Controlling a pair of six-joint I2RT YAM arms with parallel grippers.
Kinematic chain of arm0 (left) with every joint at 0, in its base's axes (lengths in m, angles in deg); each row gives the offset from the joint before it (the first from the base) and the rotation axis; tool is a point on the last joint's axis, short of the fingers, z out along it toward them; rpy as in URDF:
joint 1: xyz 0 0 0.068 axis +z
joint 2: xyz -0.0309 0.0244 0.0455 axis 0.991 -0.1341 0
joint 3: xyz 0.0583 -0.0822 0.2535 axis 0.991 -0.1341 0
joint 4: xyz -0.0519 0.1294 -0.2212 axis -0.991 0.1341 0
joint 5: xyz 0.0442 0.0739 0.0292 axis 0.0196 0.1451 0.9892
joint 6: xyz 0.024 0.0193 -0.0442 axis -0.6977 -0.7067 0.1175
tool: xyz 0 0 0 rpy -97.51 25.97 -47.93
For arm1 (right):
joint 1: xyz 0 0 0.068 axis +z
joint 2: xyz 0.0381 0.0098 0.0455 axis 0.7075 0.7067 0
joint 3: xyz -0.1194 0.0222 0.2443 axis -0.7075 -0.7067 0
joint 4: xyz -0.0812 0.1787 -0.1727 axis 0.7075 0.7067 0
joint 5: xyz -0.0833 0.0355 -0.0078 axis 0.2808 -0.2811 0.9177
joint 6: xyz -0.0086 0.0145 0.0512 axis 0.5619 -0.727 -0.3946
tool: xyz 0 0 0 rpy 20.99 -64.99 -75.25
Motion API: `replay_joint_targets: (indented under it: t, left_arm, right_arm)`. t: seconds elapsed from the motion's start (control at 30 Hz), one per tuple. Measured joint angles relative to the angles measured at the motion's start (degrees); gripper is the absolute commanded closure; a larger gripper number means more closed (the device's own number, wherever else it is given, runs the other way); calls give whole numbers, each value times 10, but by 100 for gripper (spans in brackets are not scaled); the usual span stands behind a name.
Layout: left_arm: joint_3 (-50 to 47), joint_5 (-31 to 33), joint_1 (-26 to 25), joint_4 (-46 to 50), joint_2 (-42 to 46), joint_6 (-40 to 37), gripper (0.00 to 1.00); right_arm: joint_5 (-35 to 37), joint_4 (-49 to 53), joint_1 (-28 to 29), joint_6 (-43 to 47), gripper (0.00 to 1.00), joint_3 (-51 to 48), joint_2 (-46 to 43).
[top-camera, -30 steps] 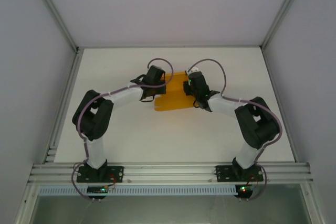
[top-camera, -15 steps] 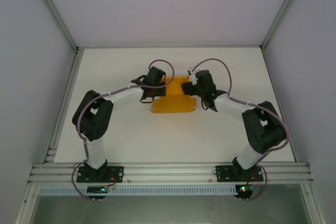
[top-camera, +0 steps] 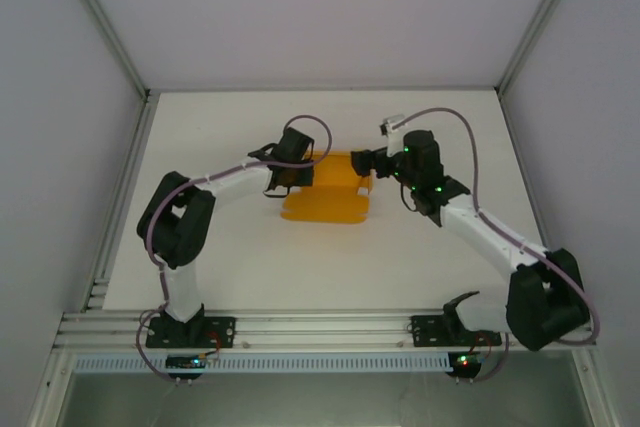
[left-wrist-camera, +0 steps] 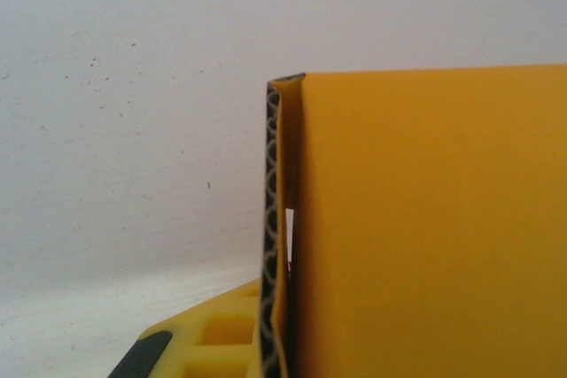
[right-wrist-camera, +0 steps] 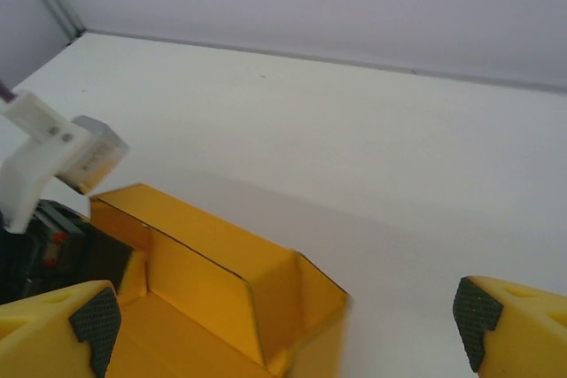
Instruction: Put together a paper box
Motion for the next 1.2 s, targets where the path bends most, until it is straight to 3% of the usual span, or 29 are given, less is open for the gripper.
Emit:
replay_joint_targets:
  t: [0.13, 0.27, 0.47, 0.63, 0.8, 1.03, 1.1, 1.2]
  left_arm:
    - [-6, -9, 8, -7, 5, -4, 100]
    - [-14, -18, 14, -11, 19, -5, 100]
    - [-20, -38, 14, -24, 32, -9, 100]
    - [-25, -49, 15, -34, 38, -9, 100]
    - [-26, -51, 16, -37, 39, -9, 100]
    - [-26, -50, 18, -31, 39, -9, 100]
    - [-26, -48, 19, -28, 39, -9, 100]
    - [-26, -40, 19, -26, 38, -8, 100]
  right_arm:
    - [-15, 61, -83, -33, 3, -6, -22]
    - [-85, 105, -138, -33, 13, -6, 17]
    - [-224, 113, -132, 3, 21, 4, 114]
    - [-285, 128, -111, 48, 27, 59, 164]
    - [-316, 134, -83, 78, 41, 93, 181]
    - [-277, 136, -34, 71, 50, 128, 223]
    - [-222, 131, -17, 52, 55, 136, 234]
    - [-85, 125, 27, 18, 72, 149, 244]
